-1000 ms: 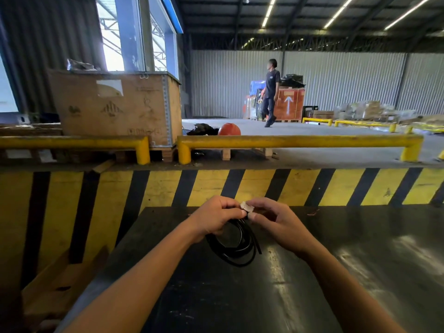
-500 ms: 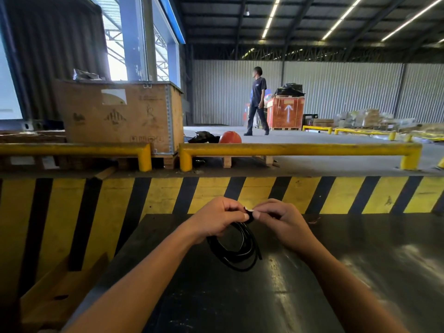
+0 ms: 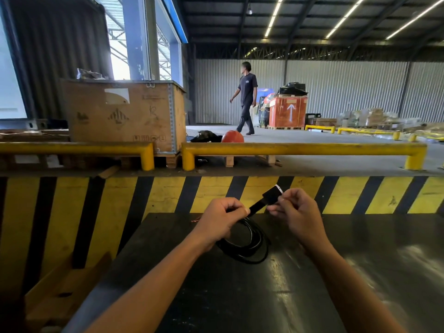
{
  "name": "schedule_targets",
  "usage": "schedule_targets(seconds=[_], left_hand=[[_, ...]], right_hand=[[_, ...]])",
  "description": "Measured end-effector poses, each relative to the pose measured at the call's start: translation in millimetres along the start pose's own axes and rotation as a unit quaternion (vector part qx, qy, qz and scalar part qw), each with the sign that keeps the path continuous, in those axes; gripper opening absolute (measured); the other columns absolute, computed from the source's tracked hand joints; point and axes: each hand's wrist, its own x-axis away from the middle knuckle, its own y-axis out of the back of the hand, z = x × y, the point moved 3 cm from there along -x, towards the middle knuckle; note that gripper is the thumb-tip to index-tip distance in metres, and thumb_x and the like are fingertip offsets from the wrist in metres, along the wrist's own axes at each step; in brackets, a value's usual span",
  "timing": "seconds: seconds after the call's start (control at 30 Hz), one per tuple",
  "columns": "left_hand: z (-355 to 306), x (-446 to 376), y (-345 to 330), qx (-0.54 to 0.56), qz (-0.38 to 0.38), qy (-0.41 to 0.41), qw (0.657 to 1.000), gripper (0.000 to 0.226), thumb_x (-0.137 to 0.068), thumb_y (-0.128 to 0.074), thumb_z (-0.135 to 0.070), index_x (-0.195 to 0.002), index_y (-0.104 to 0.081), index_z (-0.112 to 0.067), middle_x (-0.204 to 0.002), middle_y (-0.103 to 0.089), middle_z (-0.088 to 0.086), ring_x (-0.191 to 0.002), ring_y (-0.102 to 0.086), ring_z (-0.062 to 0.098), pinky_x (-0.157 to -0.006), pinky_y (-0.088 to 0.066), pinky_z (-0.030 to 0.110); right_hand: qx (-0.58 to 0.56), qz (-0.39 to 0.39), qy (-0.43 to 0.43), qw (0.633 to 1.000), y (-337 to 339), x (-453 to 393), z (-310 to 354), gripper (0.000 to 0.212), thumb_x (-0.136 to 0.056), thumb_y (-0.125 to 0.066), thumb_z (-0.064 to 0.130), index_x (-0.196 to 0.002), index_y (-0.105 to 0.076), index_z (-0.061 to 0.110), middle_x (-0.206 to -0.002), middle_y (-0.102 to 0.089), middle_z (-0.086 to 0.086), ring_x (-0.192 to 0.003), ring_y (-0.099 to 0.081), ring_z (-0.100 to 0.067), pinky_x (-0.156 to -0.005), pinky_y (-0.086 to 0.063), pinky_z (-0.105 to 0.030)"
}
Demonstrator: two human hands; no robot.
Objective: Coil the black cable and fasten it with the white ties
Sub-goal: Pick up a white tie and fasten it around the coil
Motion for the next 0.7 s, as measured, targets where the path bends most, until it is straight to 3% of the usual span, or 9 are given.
schedule_targets(seconds=[0.17,0.33,0.47,0.57,0.7], left_hand=[[-3.2,-0.4,3.8,0.080,-0.053,-0.022,0.995,0.004,-0.090,-0.060,-0.011,-0.092,-0.063,-0.009,-0.048,-0.055,-0.014,-0.034,-0.038,-0.001,-0.033,-0.029,0.013],[-1.3,-2.0,3.1,0.103,-0.064,-0.038,0.992,0.018,-0.091,-0.060,-0.014,-0.109,-0.063,-0.011,-0.048,-0.047,-0.010,-0.037,-0.033,0.003,-0.035,-0.026,0.017],[0.2,-2.4,2.1,0.111,-0.052,-0.047,0.991,0.021,-0.092,-0.059,-0.015,-0.112,-0.063,-0.014,-0.048,-0.049,-0.011,-0.037,-0.034,0.002,-0.035,-0.027,0.017],[-0.4,-1.4,3.2,0.119,-0.042,-0.052,0.991,0.022,-0.092,-0.058,-0.015,-0.113,-0.063,-0.016,-0.050,-0.052,-0.010,-0.038,-0.035,0.003,-0.035,-0.027,0.017],[-2.1,-0.8,4.0,0.129,-0.035,-0.056,0.989,0.022,-0.092,-0.058,-0.015,-0.113,-0.064,-0.016,-0.050,-0.051,-0.009,-0.036,-0.033,0.006,-0.034,-0.026,0.018]], right_hand=[[0.163,0.002,0.090,0.982,-1.1,3.7,2.9,0.020,-0.091,-0.053,0.004,-0.085,-0.052,0.022,-0.081,-0.068,0.000,-0.074,-0.070,-0.003,-0.065,-0.058,-0.022],[0.261,0.059,0.149,0.952,-10.5,8.8,7.2,0.017,-0.091,-0.055,0.010,-0.086,-0.052,0.025,-0.075,-0.063,0.007,-0.071,-0.062,0.004,-0.059,-0.046,-0.009],[0.321,0.078,0.211,0.920,-15.4,11.1,11.8,0.015,-0.093,-0.053,0.012,-0.089,-0.050,0.026,-0.068,-0.057,0.014,-0.068,-0.058,0.007,-0.056,-0.042,-0.007],[0.353,0.067,0.230,0.904,-10.6,4.8,13.6,0.015,-0.093,-0.051,0.012,-0.089,-0.048,0.026,-0.072,-0.060,0.009,-0.066,-0.060,-0.002,-0.054,-0.043,-0.013],[0.389,0.064,0.242,0.886,-6.7,0.2,12.6,0.007,-0.093,-0.051,0.012,-0.090,-0.051,0.018,-0.073,-0.064,-0.002,-0.065,-0.063,-0.016,-0.057,-0.053,-0.034]])
